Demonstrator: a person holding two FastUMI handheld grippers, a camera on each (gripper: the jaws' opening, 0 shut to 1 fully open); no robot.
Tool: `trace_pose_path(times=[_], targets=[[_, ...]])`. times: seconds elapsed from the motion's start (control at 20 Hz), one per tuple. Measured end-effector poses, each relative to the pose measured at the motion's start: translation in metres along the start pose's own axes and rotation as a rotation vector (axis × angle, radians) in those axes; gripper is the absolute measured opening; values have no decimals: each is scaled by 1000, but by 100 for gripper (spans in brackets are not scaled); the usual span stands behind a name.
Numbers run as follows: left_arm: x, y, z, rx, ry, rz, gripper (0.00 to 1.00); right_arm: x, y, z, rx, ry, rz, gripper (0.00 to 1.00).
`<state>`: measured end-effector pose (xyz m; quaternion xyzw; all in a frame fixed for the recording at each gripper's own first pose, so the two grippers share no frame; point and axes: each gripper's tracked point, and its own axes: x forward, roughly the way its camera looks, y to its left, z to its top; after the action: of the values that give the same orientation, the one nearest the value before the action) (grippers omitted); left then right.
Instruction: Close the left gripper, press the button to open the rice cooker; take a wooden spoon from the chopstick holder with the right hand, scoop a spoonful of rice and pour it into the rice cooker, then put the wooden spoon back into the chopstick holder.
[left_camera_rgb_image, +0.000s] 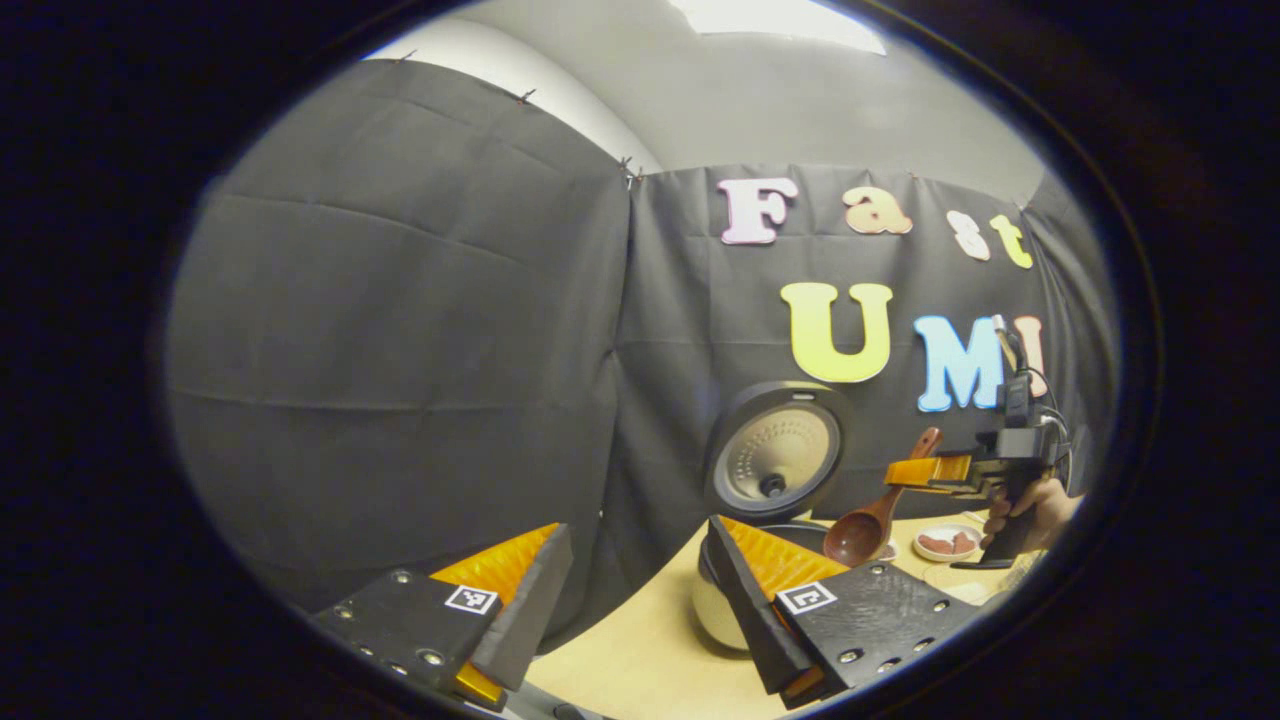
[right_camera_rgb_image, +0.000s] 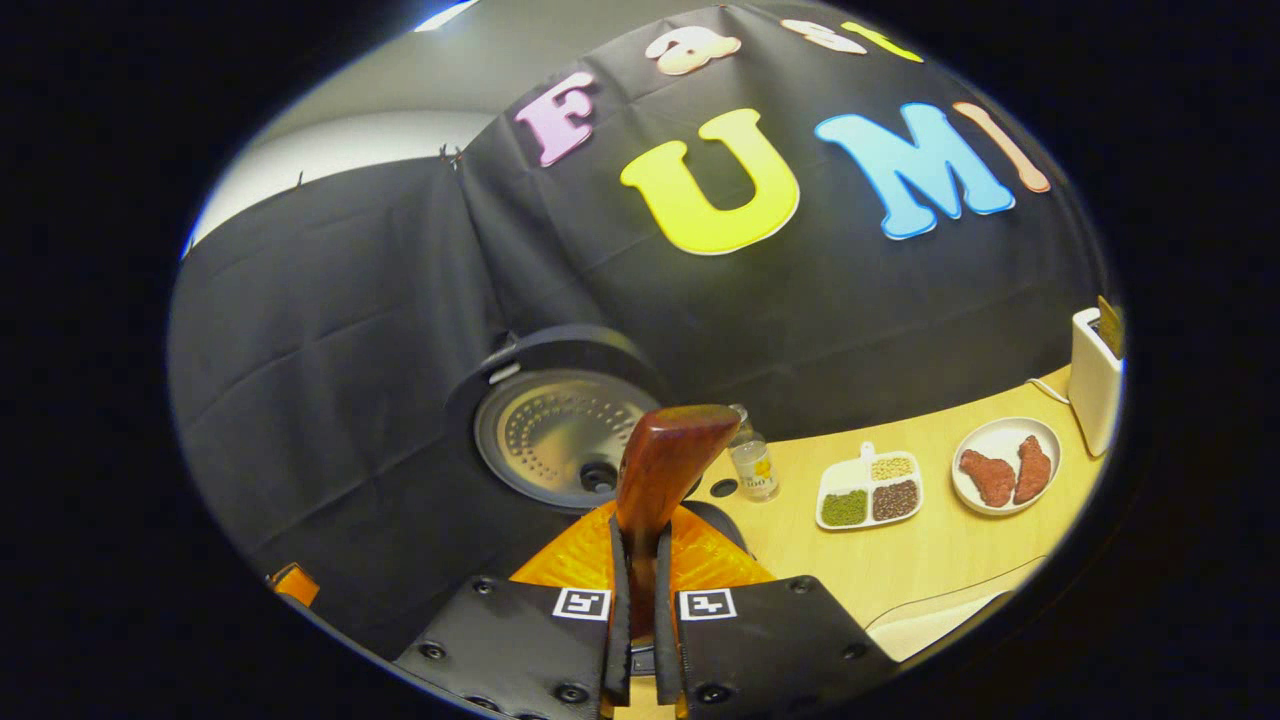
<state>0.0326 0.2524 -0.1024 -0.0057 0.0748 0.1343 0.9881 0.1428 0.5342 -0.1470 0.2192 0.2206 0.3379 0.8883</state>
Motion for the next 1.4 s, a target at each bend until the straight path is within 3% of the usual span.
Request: trace_pose_path(times=[0.15,0.2,0.35,0.4,0.45,0.7,1.1,1.4], targets=[[8,-23,8,5,-19,-47,84,-23,-16,25,49,-55,-38,7],[10,-32,11,4,-26,-63,84,-31,-23,33,56,-71,-55,11],[15,-57,16,2,-38,-112,84,-61,-60,52,54,-106,-125,11],[15,-65,18,2,-42,-128,84,-72,-71,56,59,-118,-147,7],[15,-73,20,3,-46,-144,85,-81,-84,58,67,-128,-171,11],[12,-116,32,7,-66,-214,84,-139,-145,73,77,-170,-296,11],[6,-169,39,-4,-69,-291,84,-231,-229,83,72,-221,-486,11],[-4,-199,38,-3,-59,-332,84,-287,-285,65,53,-211,-622,11]])
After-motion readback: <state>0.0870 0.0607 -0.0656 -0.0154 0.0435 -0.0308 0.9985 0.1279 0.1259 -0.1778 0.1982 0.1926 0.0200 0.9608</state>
